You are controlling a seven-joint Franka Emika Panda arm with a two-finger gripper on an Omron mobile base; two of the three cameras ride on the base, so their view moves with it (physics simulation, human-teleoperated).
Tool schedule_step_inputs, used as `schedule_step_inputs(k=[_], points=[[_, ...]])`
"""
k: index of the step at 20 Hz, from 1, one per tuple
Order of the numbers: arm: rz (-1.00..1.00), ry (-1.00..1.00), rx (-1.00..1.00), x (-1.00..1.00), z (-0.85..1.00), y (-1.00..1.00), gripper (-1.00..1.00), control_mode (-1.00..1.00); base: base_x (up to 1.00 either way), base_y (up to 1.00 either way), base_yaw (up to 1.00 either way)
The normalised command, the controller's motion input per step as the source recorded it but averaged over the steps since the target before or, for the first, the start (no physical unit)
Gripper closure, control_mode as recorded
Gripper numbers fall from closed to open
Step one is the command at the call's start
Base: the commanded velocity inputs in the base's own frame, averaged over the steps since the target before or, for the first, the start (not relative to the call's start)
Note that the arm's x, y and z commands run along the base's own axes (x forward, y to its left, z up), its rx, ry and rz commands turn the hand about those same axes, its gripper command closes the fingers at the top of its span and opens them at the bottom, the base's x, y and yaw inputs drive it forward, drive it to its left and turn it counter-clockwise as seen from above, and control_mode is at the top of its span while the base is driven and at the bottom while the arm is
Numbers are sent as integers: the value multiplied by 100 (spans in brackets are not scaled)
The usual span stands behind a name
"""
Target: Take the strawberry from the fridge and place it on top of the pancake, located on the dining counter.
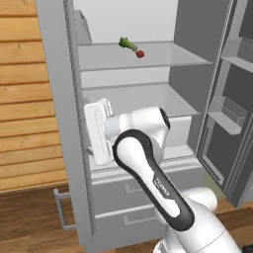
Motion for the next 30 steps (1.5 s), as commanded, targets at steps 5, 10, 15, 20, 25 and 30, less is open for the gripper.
schedule_step_inputs(k=[5,10,15,20,25,30], points=[[0,5,-8,31,0,30,-100,-100,0,0,0],[0,11,-4,29,0,-2,-100,-100,0,0,0],[0,8,-1,2,0,-74,-100,-100,0,0,0],[2,11,-18,20,3,-100,-100,-100,0,0,0],[30,1,-46,9,-15,-100,-100,-100,0,0,0],[51,2,-67,7,-56,-71,-100,-100,0,0,0]])
